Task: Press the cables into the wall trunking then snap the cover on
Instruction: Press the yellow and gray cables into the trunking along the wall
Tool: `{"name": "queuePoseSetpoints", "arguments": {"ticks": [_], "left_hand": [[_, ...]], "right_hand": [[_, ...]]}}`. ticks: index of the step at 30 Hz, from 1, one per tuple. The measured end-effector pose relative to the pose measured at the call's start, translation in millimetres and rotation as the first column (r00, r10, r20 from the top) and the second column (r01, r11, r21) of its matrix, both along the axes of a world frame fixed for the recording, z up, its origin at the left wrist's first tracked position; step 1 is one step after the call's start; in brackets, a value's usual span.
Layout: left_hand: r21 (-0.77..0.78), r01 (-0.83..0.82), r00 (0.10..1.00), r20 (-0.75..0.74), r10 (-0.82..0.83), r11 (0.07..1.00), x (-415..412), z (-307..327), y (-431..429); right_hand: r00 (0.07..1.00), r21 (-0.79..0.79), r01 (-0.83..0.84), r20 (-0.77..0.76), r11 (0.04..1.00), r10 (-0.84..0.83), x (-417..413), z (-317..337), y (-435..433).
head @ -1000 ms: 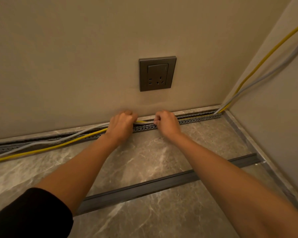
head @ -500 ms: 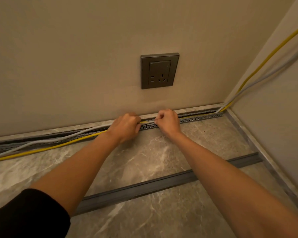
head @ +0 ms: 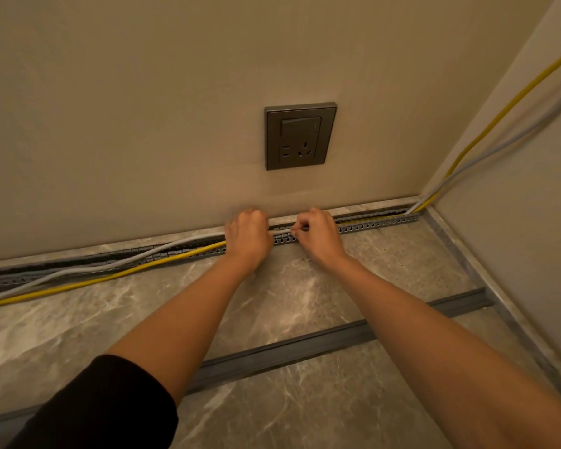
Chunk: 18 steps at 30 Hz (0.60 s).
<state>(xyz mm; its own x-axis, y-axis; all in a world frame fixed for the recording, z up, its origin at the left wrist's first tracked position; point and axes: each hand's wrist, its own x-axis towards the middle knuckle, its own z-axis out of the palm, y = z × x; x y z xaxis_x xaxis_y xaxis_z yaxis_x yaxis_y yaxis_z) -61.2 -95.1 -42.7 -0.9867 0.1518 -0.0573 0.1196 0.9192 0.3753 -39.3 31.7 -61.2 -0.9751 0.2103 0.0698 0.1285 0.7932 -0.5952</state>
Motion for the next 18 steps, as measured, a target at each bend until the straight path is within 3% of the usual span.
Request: {"name": "queuePoseSetpoints", "arguments": {"ticks": [8, 14, 18], "left_hand": [[-0.094, -0.009, 0.983, 0.180, 0.026, 0.996, -5, 15, -12], [0.057, 0.037, 0.965, 0.257, -0.051, 0.998, -5, 13, -18], [0.077, 0.106, 0.948, 0.294, -0.124, 0.991, -4, 16, -17]], "right_hand": [[1.000, 0.051, -0.012, -0.011, 0.999, 0.013, 3, 4, -3], [0.998, 0.079, -0.058, 0.003, 0.995, 0.058, 8, 5, 1], [0.998, 0.047, -0.062, 0.004, 0.997, 0.062, 12, 4, 3]]}}
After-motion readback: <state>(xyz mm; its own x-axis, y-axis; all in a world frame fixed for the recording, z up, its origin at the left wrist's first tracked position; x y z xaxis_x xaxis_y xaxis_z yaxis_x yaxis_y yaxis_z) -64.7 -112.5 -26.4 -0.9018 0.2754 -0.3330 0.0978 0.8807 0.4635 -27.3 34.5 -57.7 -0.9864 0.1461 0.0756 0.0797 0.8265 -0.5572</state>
